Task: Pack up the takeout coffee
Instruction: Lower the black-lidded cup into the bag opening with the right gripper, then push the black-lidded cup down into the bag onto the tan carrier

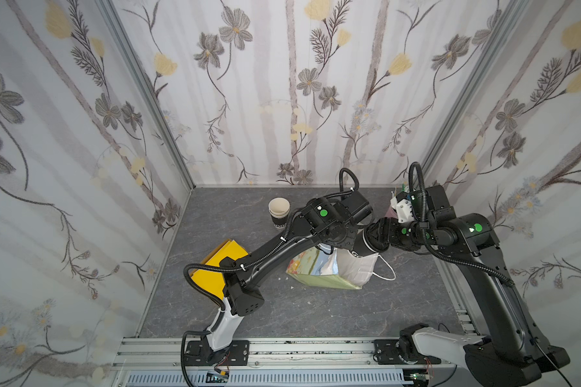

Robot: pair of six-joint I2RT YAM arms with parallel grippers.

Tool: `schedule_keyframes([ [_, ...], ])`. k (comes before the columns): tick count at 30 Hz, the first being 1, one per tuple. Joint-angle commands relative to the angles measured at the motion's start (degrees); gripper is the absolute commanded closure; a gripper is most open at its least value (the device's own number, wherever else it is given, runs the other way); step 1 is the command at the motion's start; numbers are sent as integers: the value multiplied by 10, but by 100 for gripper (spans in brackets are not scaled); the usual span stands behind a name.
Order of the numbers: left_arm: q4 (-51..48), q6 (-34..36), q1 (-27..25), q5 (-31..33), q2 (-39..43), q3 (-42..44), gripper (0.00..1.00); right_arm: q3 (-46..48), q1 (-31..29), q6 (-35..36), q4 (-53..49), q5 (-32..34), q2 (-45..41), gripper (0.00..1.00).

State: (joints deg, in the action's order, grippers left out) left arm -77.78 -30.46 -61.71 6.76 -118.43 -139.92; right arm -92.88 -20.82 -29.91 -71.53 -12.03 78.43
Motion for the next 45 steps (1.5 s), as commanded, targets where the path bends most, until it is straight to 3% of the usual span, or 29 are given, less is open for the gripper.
schedule_keyframes([
  [1, 5, -26, 1, -16, 10, -4, 100, -10, -24, -23, 27, 14, 11, 35],
  [12, 40, -72, 5, -27, 67, 93, 100, -46, -88, -26, 9, 57, 50, 35],
  [27, 217, -177, 63, -75, 218, 388, 100, -95, -130, 15, -23, 93, 118, 36],
  [34, 237, -178, 76, -89, 235, 406, 100, -145, -165, 28, -45, 120, 175, 36],
  [45, 269, -193, 89, -85, 269, 458, 88, -156, -208, 37, -52, 167, 227, 36],
])
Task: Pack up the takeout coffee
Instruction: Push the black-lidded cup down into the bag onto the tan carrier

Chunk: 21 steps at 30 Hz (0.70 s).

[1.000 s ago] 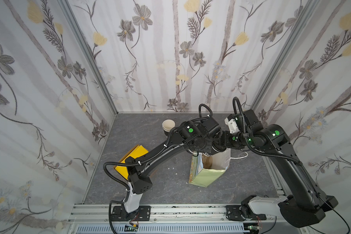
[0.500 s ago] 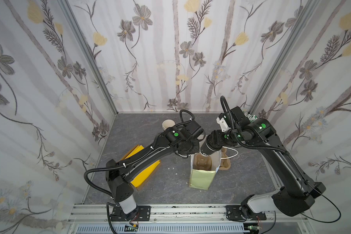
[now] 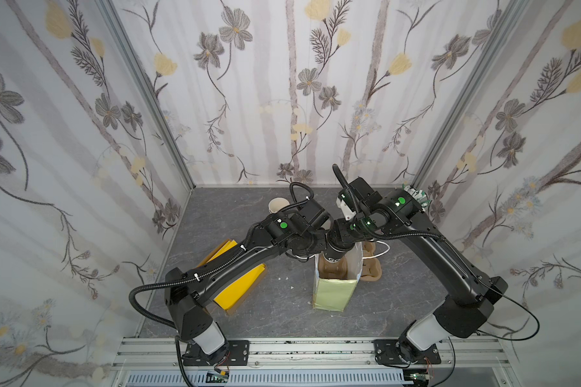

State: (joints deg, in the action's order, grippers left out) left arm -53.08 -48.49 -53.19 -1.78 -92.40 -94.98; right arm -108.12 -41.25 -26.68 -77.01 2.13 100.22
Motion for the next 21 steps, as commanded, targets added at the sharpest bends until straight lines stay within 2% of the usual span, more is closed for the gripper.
schedule_keyframes([
  [1, 25, -14, 6, -1, 13, 15, 87, -4, -4, 5, 3, 28, 11, 36],
  [6, 39, -16, 12, -9, 27, 32, 84, -5, -5, 8, 9, 42, 22, 37],
  [13, 53, -13, 23, -25, 33, 38, 74, -8, -13, 21, 22, 55, 41, 38],
  [18, 60, -14, 27, -33, 43, 47, 74, -3, -22, 29, 30, 72, 51, 39],
  [21, 62, -19, 30, -32, 55, 62, 78, 11, -27, 31, 46, 75, 48, 40],
])
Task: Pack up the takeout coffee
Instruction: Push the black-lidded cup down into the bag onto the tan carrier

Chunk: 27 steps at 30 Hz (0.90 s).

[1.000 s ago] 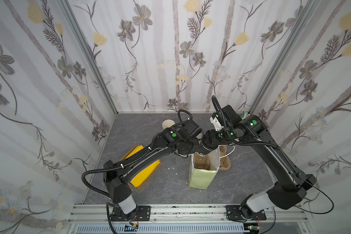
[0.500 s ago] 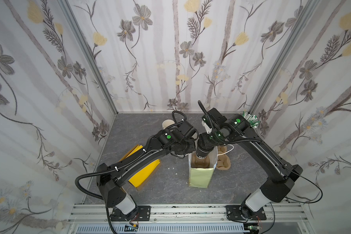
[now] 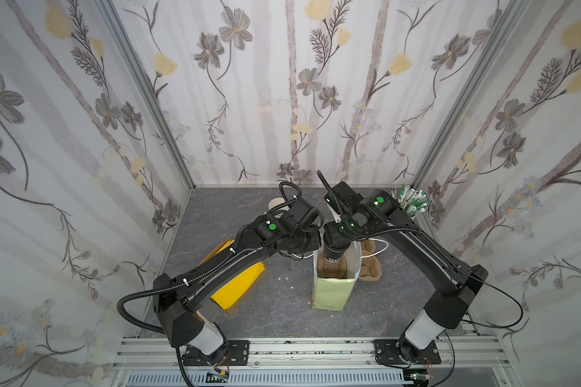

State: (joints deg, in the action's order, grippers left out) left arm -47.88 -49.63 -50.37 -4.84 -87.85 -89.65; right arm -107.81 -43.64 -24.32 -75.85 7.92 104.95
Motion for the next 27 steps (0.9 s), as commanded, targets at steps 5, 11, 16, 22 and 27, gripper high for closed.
schedule_keyframes([
  [5, 19, -24, 6, 2, 26, 36, 88, 31, -9, 13, 62, 5, -16, 41],
  [11, 28, -29, 10, -3, 20, 30, 93, 56, -24, 34, 68, -13, -29, 43],
  [16, 32, -29, 10, -5, 18, 25, 100, 79, -30, 39, 67, -16, -36, 45],
  [22, 35, -28, 11, -11, 22, 32, 100, 85, -30, 44, 65, -19, -29, 46],
  [27, 36, -27, 14, -14, 26, 39, 100, 94, -47, 53, 62, -22, -27, 47],
])
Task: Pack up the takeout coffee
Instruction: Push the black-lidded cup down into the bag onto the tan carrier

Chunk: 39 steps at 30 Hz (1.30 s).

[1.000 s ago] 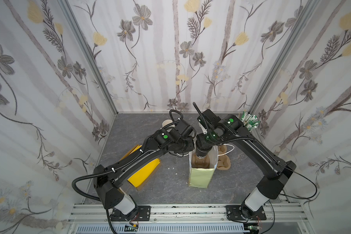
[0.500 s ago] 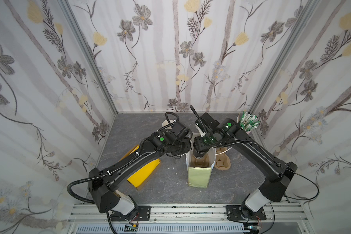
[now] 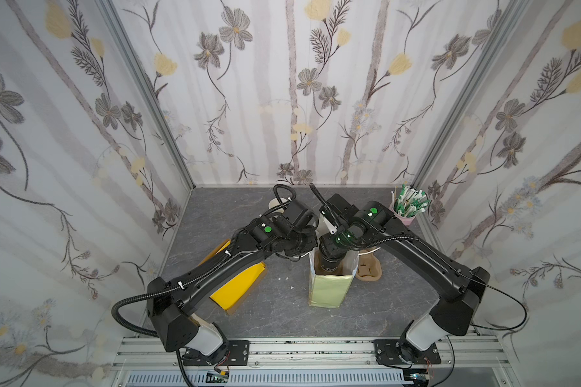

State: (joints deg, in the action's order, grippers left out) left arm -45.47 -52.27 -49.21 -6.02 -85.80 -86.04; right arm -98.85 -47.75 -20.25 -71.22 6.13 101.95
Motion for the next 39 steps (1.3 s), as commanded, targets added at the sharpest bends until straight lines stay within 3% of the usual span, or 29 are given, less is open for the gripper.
schedule_keyframes([
  [1, 13, 0, 2, -3, 6, 4, 100, 7, -6, 14, 16, -5, 3, 47],
  [13, 14, -3, 7, -2, 20, 15, 100, 50, -8, 18, 12, -1, -7, 48],
  [39, 21, 13, 7, -21, 22, 31, 100, 16, 2, -23, 61, 55, 46, 48],
])
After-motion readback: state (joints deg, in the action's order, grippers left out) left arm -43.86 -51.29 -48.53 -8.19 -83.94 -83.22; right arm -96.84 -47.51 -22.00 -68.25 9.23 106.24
